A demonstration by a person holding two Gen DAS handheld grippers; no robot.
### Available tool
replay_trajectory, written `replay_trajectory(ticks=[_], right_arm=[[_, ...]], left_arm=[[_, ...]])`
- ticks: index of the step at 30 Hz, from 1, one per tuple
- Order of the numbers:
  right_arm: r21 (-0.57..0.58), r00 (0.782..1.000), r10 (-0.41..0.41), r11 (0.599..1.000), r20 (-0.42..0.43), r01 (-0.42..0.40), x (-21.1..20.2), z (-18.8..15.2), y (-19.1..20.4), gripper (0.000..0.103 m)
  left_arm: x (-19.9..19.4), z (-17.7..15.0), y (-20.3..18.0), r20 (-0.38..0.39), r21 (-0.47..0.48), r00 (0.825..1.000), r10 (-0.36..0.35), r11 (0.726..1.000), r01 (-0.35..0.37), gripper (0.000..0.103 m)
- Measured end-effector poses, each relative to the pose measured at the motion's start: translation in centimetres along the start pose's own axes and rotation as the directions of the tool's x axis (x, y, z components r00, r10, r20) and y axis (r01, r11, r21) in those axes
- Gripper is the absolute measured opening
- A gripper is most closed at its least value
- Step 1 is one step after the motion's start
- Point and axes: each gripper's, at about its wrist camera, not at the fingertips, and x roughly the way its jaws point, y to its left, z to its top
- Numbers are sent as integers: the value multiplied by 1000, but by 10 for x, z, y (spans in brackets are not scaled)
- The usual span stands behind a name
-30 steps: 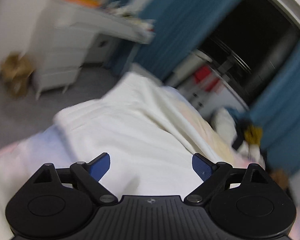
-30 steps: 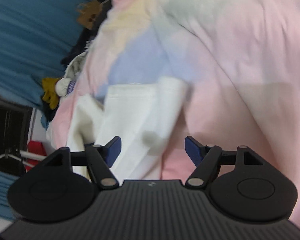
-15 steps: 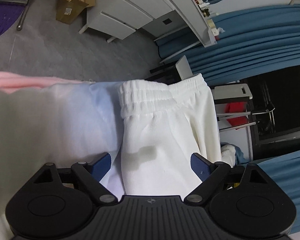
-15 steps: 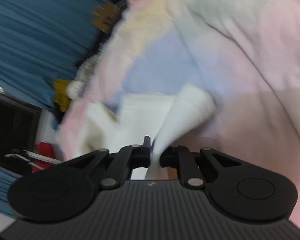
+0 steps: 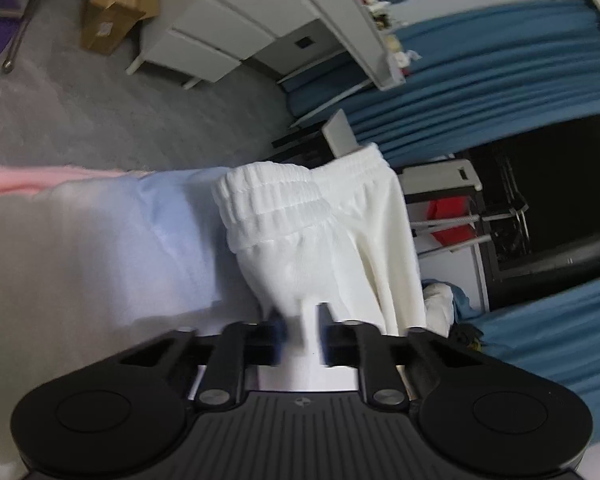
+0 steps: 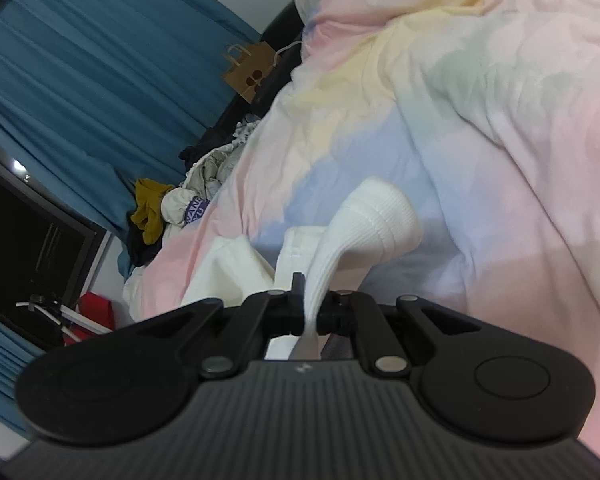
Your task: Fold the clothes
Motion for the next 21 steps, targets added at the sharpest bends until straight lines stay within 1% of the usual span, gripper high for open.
replay_trajectory(ticks=[1,3,6,7,10,11,13,14,16,17,18,19,21], right_arm=[[-13,1000,1,1000,9,-1,-2,-1,2,6],[-36,1000,5,999,28,-4,-6,-2,7,6],[-45,997,39,998,66,-36,-19,2,10,6],[-48,996,52,998,79,-48,-24,4,11,6],[-30,985,105,994,134,-102,-46,9,10,5],[-22,980,121,993,155,-118,-54,10,10,5],[-12,971,121,993,207,-122,-71,13,7,5],[-9,969,106,994,221,-107,-77,14,5,5],[4,980,46,999,194,-48,-74,17,0,5],[11,986,9,1000,169,-11,-69,17,-3,5],[20,991,-36,999,130,34,-61,16,-6,5],[43,993,-83,996,82,80,-52,15,-13,6],[108,990,-143,984,-11,144,-37,13,-28,6]], left_arm=[[-2,0,-3,8,14,1000,-14,1000,14,4],[-10,-2,-9,33,34,999,-42,999,41,3],[-27,0,-29,80,123,996,-43,992,33,2],[-34,4,-34,82,128,995,-57,991,46,2],[-62,22,-45,81,105,991,-110,989,101,2],[-75,29,-48,95,101,988,-123,988,114,2],[-97,40,-51,126,116,982,-138,985,124,2],[-105,44,-53,131,131,982,-137,984,120,2],[-108,44,-56,108,195,988,-108,977,86,2],[-106,42,-56,92,236,992,-82,970,58,2],[-103,38,-54,80,254,995,-51,967,30,2],[-99,35,-50,69,266,997,-21,964,2,2],[-89,31,-37,41,238,999,36,970,-45,3]])
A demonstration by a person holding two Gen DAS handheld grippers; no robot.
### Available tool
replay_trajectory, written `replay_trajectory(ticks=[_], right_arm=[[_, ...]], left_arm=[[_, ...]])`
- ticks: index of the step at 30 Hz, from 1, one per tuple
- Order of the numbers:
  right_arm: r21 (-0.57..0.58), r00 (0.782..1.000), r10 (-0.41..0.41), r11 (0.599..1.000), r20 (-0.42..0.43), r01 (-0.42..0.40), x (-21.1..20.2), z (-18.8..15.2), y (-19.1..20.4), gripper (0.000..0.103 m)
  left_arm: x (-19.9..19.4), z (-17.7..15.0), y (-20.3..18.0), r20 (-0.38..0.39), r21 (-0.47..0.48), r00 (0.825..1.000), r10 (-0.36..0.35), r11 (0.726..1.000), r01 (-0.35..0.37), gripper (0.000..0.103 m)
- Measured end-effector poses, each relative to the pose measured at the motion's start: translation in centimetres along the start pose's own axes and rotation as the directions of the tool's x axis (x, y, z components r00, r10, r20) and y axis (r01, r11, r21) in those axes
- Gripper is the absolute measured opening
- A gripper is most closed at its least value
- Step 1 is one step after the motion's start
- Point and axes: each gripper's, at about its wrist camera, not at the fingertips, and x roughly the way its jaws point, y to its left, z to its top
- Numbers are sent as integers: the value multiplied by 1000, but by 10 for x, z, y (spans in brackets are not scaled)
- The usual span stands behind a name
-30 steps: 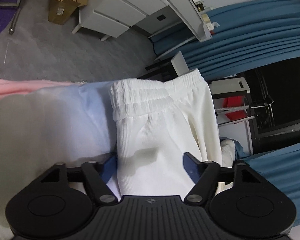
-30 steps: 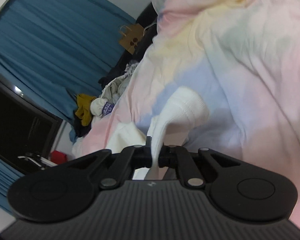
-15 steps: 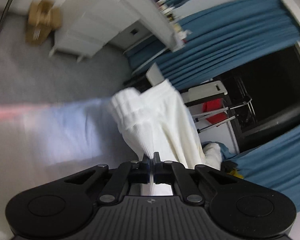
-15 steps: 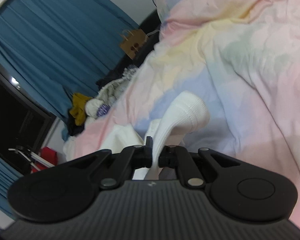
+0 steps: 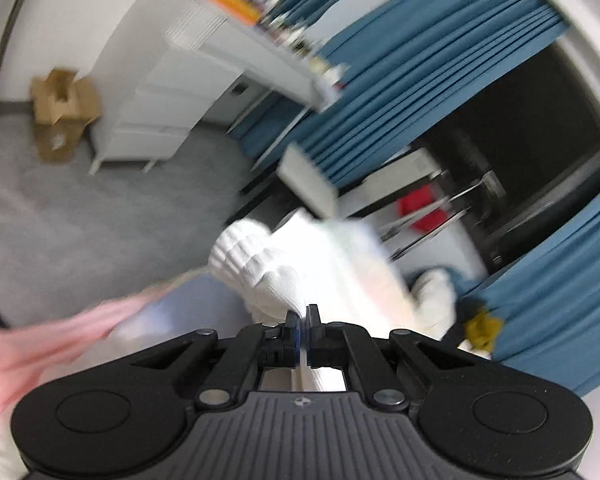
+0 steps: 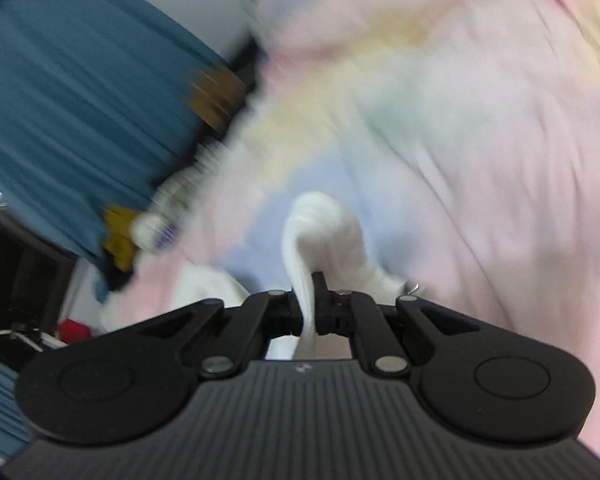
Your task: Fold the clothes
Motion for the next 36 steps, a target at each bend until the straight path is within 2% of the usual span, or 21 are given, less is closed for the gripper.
replay_trajectory(ticks=[2,4,6,8,9,10,11,12,13,15,16,18,20,23,25,28,29,32,34,36], right_arm=[[32,999,-25,999,-38,26,8,0,-8,6],[-5,998,-44,999,-35,44,9,0,-4,6],[-14,998,-68,998,-21,67,8,0,-1,8],[-1,996,-93,996,-5,93,5,-1,-2,10],[11,994,-114,993,5,114,4,-1,-4,12],[24,991,-130,991,20,130,1,-1,-5,18],[38,989,-147,989,34,145,-2,-1,-6,28],[49,985,-164,986,51,162,-5,-1,-7,34],[52,980,-184,982,79,181,-7,0,-7,47],[61,971,-194,980,142,187,-13,2,-5,57],[66,967,-188,982,171,179,-16,2,-4,59],[63,959,-172,985,225,162,-21,3,3,59],[9,960,-118,993,254,120,-20,4,16,59],[-121,967,8,992,256,24,-16,-1,46,59],[-228,974,95,973,206,-47,-3,-7,70,59],[-284,984,175,946,39,-157,38,-13,91,59],[-296,982,186,938,-14,-182,53,-15,97,59],[-378,993,108,919,-46,-117,97,-24,105,59],[-399,996,67,913,-66,-88,121,-27,102,59],[-368,991,68,924,-119,-108,138,-29,95,59]], left_arm=[[8,-7,14,-26,-43,999,41,998,-42,3],[12,-11,27,-46,-44,996,70,996,-72,4],[15,-15,39,-66,-38,993,99,994,-101,10],[7,-19,46,-56,-17,991,118,993,-119,29],[0,-20,45,-43,11,991,124,992,-123,36],[-7,-22,44,-28,42,991,128,991,-127,45],[-13,-23,43,-14,73,991,132,989,-130,52],[-19,-25,36,0,120,991,135,984,-134,55],[-24,-28,27,15,171,990,138,975,-139,61],[-32,-36,7,39,274,990,134,952,-140,63],[-30,-41,-7,36,323,992,118,938,-123,63],[-20,-53,-39,16,414,997,79,907,-79,64],[0,-71,-75,-21,499,999,35,866,-20,67],[44,-106,-127,-97,602,995,-6,796,64,67],[77,-133,-159,-153,656,988,-18,746,116,67],[123,-178,-198,-222,720,974,-38,668,190,67],[138,-194,-208,-239,741,970,-36,639,207,67],[179,-240,-229,-278,805,960,-21,540,245,67],[203,-259,-234,-277,831,961,-7,500,243,67],[222,-273,-232,-258,851,966,-3,472,229,67]])
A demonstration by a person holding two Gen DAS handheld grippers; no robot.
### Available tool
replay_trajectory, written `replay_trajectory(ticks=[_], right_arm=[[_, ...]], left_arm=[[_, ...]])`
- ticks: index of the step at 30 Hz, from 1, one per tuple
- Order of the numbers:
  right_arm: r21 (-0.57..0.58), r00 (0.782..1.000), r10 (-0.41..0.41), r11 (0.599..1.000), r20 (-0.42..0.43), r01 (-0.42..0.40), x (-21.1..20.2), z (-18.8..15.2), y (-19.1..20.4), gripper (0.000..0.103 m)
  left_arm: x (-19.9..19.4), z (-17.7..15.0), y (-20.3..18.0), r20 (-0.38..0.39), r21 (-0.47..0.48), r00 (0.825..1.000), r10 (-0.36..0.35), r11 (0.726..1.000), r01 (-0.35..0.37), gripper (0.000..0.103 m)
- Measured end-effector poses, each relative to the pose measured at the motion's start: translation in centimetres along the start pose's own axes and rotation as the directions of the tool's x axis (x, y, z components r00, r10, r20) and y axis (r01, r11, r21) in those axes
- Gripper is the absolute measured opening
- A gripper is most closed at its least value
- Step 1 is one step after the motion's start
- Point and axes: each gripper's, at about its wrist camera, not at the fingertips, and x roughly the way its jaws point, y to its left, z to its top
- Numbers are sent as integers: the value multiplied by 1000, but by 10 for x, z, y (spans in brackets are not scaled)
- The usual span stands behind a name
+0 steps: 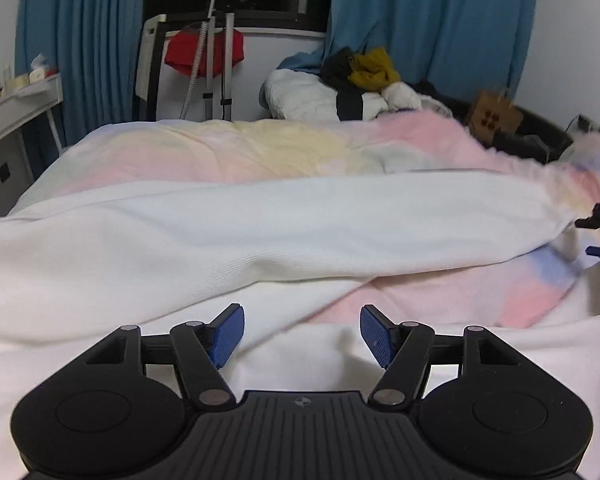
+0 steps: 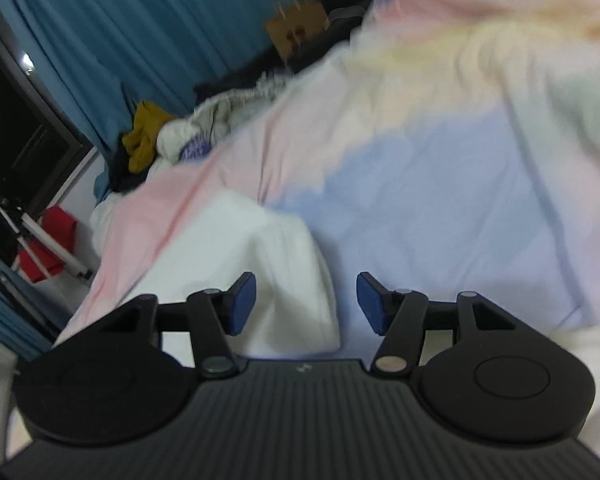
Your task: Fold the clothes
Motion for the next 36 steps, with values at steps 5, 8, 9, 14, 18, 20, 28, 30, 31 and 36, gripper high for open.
replay_trajectory(ticks=[5,8,9,14,18,20,28,30,31,36], right_arm=[[-43,999,25,999,-48,-27,16,-9,8,59],[-36,997,70,997,-30,-71,15,-16,8,48],[-44,996,83,996,-17,-84,14,-15,11,41],[-48,980,153,988,126,-148,-4,0,26,11],[-58,949,220,975,228,-212,-22,16,45,11],[-80,939,233,972,254,-220,-25,24,55,11],[-160,945,154,981,288,-111,-11,42,62,11],[-146,976,65,989,206,-35,3,35,50,11],[-138,985,32,990,172,-8,7,31,44,11],[-115,989,32,993,144,-15,-3,28,29,11]], left_arm=[[48,-4,-7,26,121,1000,16,992,-19,66],[63,-6,-21,32,209,999,-13,978,6,66],[67,-8,-25,31,229,999,-19,973,12,66],[84,-10,-33,33,257,999,-31,966,21,51],[80,-3,-26,49,234,998,-38,972,25,8],[68,3,-18,81,205,995,-55,978,38,3],[-19,31,47,220,69,918,-329,944,321,3],[-25,23,50,167,87,907,-386,923,376,3],[-25,17,48,132,103,906,-402,915,390,3],[-11,-14,34,-31,186,921,-387,904,386,3]])
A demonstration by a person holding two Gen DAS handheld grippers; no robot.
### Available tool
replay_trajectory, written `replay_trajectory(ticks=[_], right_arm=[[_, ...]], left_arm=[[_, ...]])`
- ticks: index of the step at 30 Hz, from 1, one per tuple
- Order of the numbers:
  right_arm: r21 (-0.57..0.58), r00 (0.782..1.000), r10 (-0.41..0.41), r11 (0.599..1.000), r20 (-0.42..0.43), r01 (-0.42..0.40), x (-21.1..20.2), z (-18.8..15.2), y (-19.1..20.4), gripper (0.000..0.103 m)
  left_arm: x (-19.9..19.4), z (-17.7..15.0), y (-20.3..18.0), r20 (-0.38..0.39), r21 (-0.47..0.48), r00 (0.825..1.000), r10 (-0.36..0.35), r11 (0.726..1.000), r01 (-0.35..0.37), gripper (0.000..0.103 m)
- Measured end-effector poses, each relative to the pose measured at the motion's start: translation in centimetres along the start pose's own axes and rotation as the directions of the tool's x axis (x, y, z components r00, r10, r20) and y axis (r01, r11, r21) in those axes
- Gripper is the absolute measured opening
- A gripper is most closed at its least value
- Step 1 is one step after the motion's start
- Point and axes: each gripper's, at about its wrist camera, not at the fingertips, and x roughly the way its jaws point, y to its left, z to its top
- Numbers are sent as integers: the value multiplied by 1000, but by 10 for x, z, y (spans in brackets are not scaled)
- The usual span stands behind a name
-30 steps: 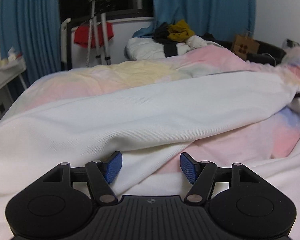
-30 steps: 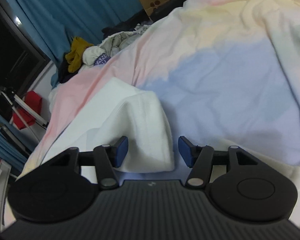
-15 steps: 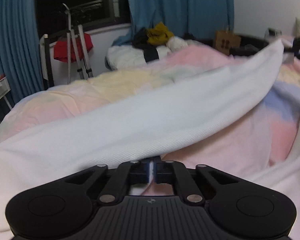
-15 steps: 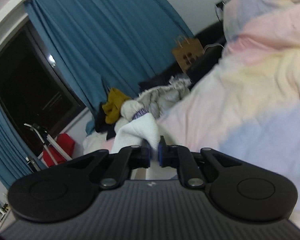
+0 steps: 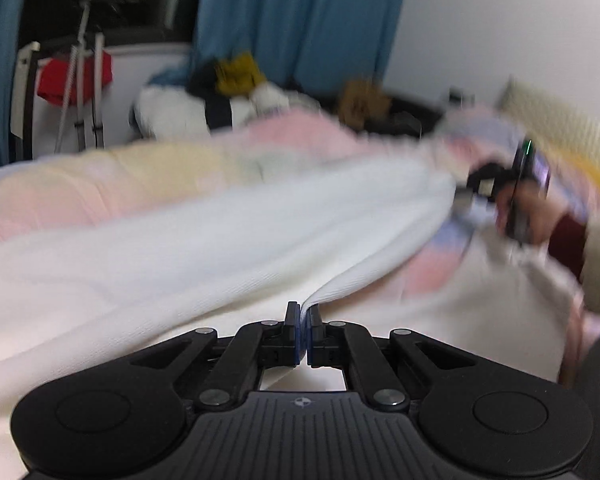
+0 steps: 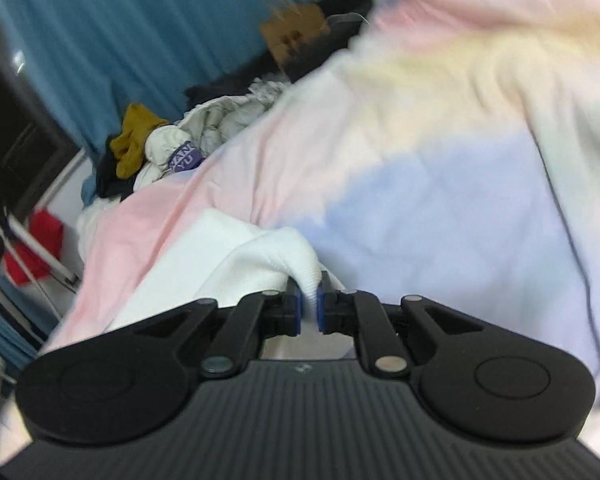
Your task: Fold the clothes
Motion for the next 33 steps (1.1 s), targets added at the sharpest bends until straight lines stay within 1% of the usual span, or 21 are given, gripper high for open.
replay_trajectory(ticks=[3,4,5,8,9,11,12,13,14,15,16,19,21,22,23,27,28,30,33], right_arm=[[6,998,51,999,45,-51,-16,4,0,10],[-29,994,72,997,78,-70,-23,7,5,10],[-55,993,73,996,91,-68,-28,9,8,10],[-105,999,2,994,42,3,-27,6,7,11],[-110,999,-34,993,0,34,-19,0,1,11],[-119,991,-102,989,-89,91,-4,-11,-11,11],[-109,983,-118,989,-137,103,3,-16,-19,12],[-96,980,-117,990,-161,102,4,-20,-23,13],[-85,978,-115,991,-174,101,4,-22,-27,14],[-80,981,-114,992,-159,102,-2,-20,-28,21],[-72,982,-115,992,-147,105,-9,-19,-28,25],[-64,985,-110,993,-134,102,-36,-19,-27,26],[-63,986,-106,993,-127,98,-55,-19,-26,26],[-58,988,-96,994,-122,89,-65,-17,-27,26],[-52,989,-86,995,-117,80,-76,-15,-27,26],[-41,995,-53,998,-90,49,-110,-14,-28,26],[-36,995,-48,998,-88,45,-120,-15,-31,26],[-15,995,-46,999,-92,45,-136,-18,-36,26],[29,995,-57,998,-83,59,-158,-18,-46,26]], left_arm=[[3,-3,1,-8,-2,1000,-1,1000,1,3],[3,-4,2,-9,-5,1000,-2,1000,2,3],[4,-6,4,-13,-15,1000,-6,1000,6,3],[15,-17,2,-48,-37,999,4,999,-5,4],[19,-19,0,-57,-40,998,13,999,-16,4],[25,-22,-2,-69,-56,997,33,998,-37,5],[24,-21,-3,-65,-74,997,39,996,-43,5],[22,-20,-3,-60,-94,997,43,994,-48,6],[21,-19,-4,-54,-113,997,47,992,-53,9],[16,-17,-4,-46,-137,998,52,989,-58,11],[11,-15,-4,-40,-167,998,52,984,-58,16],[-19,-13,-3,-5,-266,998,58,962,-57,30],[-44,-14,-2,16,-320,997,75,945,-66,36],[-59,-15,-1,25,-346,995,94,935,-80,43],[-74,-15,1,34,-373,993,116,923,-95,46],[-136,-19,7,47,-462,977,209,871,-164,53],[-151,-20,9,46,-483,971,236,856,-185,57],[-186,-30,14,42,-536,956,289,815,-222,60],[-242,-49,24,36,-617,929,368,739,-269,65]])
